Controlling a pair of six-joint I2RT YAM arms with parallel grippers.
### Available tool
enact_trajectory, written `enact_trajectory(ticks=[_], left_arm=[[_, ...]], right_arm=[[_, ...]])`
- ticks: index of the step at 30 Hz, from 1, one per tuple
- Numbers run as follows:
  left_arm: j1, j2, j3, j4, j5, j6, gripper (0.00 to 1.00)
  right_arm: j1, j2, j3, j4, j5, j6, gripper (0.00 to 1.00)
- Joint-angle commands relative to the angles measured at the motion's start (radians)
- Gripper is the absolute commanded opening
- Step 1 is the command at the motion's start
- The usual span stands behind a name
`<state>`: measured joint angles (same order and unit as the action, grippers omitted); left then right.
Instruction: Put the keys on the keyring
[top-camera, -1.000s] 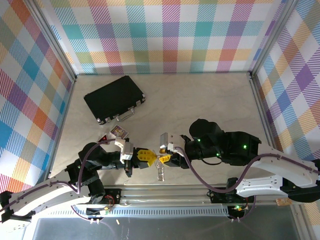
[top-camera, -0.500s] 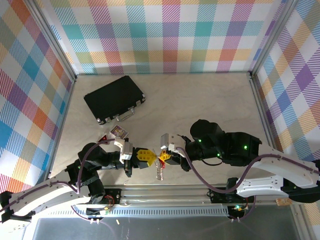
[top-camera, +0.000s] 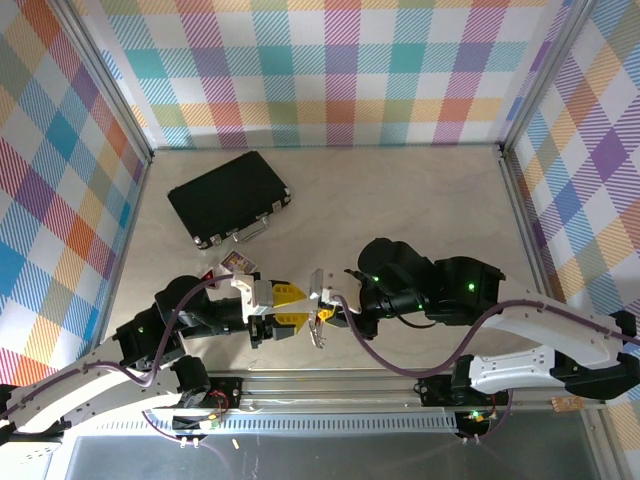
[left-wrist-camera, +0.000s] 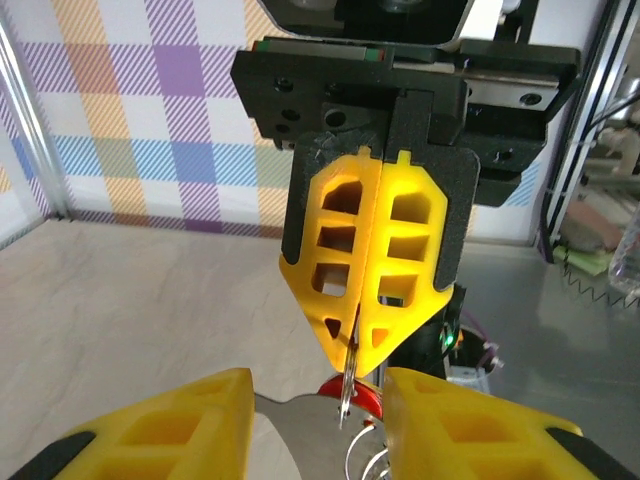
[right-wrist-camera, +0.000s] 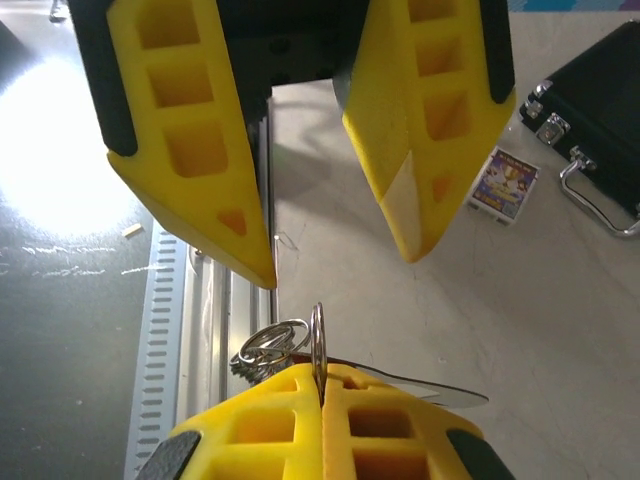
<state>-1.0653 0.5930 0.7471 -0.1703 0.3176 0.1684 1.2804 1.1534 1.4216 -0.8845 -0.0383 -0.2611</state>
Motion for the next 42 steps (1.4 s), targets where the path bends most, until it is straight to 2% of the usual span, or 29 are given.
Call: enact_trajectory(ticks=[1, 3, 8, 20, 24, 28, 35, 38, 42], left_arm=[[-0.002, 0.031, 0.036, -0.088, -0.023, 0.044, 0.39], [-0.003, 0.049, 0.036, -0.081, -0.008, 0.038, 0.38], [-0.003, 0.078, 0.026, -0.04, -0.004, 0.029, 0.27], [-0.002, 0.082, -0.007, 0.031, 0.014, -0.001, 0.14], [-0.002, 0.069, -0.039, 0.097, 0.037, -0.029, 0.0], [-0.002, 0.04, -0.067, 0.154, 0.041, -0.057, 0.0], [-0.002, -0.005, -0.096, 0.239, 0.084, -0.093, 0.0], [-0.002, -0.009, -0.103, 0.267, 0.114, -0.106, 0.0], [-0.002, -0.02, -0.114, 0.305, 0.144, -0.125, 0.0]], right_arm=[[0.007, 0.006, 0.054, -0.055, 0.021, -0.033, 0.0], [0.007, 0.013, 0.056, -0.06, 0.026, -0.043, 0.0], [0.006, 0.027, 0.057, -0.06, 0.025, -0.05, 0.0], [0.007, 0.06, 0.076, -0.083, 0.026, -0.056, 0.0], [0.007, 0.068, 0.079, -0.084, 0.013, -0.056, 0.0], [0.007, 0.049, 0.066, -0.064, -0.016, -0.046, 0.0], [0.007, -0.017, -0.016, 0.051, -0.063, 0.007, 0.26], [0.006, -0.039, -0.039, 0.087, -0.062, 0.022, 0.29], [0.007, -0.076, -0.061, 0.128, -0.061, 0.032, 0.28]])
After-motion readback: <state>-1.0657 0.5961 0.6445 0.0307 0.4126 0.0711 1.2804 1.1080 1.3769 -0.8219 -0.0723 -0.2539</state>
